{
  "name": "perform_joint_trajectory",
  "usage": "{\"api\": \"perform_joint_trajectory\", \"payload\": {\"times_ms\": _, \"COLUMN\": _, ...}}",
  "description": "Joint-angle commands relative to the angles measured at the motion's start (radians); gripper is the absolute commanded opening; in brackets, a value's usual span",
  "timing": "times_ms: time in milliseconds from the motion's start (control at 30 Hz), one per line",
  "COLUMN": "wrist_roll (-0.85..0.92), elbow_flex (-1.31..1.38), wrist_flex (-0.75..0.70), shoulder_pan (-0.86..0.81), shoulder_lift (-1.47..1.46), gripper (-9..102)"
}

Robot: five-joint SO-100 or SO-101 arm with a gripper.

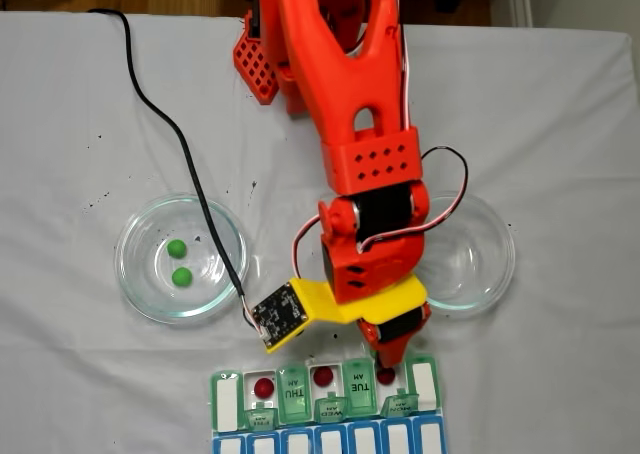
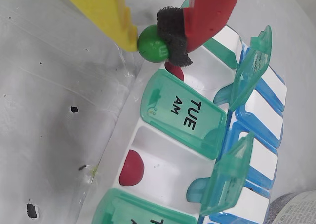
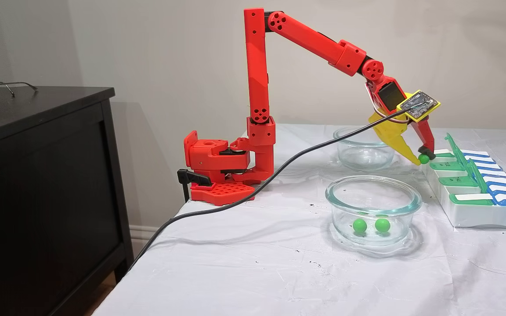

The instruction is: Sort medicines into box.

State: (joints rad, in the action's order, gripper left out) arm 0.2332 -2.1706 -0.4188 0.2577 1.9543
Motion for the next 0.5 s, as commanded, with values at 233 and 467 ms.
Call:
{"api": "perform_joint_trajectory", "payload": {"times_ms": 233, "wrist_roll": 0.009, "elbow_flex": 0.086, "wrist_flex": -0.009, "shoulder_pan": -0.011, "shoulder_lift": 0.158, "gripper": 0}}
{"api": "perform_joint_trajectory", "payload": {"times_ms": 467, "wrist_roll": 0.008, "elbow_flex": 0.107, "wrist_flex": 0.011, "shoulder_pan": -0.017, "shoulder_lift": 0.129, "gripper": 0}}
